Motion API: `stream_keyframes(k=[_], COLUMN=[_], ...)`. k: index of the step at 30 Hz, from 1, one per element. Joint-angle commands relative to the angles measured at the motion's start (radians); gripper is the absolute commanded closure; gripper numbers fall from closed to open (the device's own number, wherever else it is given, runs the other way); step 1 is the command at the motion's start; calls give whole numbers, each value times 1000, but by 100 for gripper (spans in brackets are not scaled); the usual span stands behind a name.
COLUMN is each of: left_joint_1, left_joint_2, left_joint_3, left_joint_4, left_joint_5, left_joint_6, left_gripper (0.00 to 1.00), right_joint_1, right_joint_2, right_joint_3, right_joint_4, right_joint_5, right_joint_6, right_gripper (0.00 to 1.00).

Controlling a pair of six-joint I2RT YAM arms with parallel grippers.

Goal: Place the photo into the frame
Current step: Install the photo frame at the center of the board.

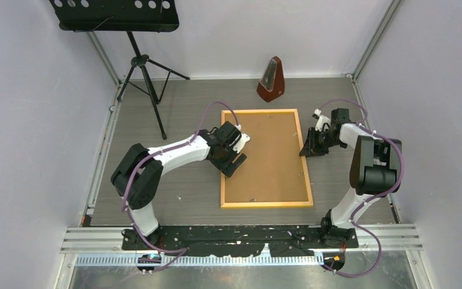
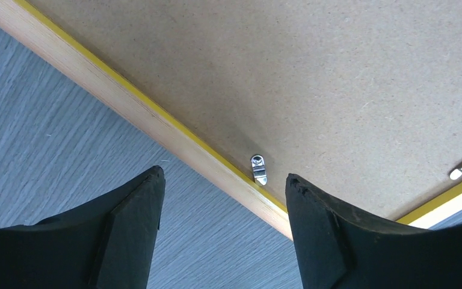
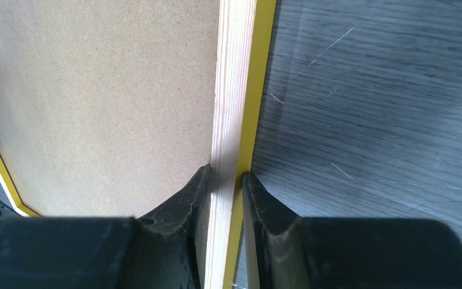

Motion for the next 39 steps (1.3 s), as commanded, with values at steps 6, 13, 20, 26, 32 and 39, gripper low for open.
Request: stream_keyframes(k=[6,13,20,26,32,39], left_joint_1=[4,4,6,5,5,5], left_joint_2=[33,44,48,49,44,1], left_joint_3=[-11,-21,-24,-26,-30,-47], left_joint_4=[0,3,13,24,35,68], left_joint_5=[52,35,18,7,7,-6], left_joint_6=[-11,-6,1,8,17,25], left_gripper=[31,36,47,58,75,94], right_joint_1=[-1,-2,-2,-4,-5,-5], right_joint_2=[11,10,11,10,12,13], right_joint_3=[14,14,14,14,14,14], right_joint_4=[12,12,11,11,11,10], right_joint_5=[-41,-44,-47,-49,-50,-52], right_joint_6=[1,0,0,0,0,0], right_gripper=[94,94,94,94,94,94])
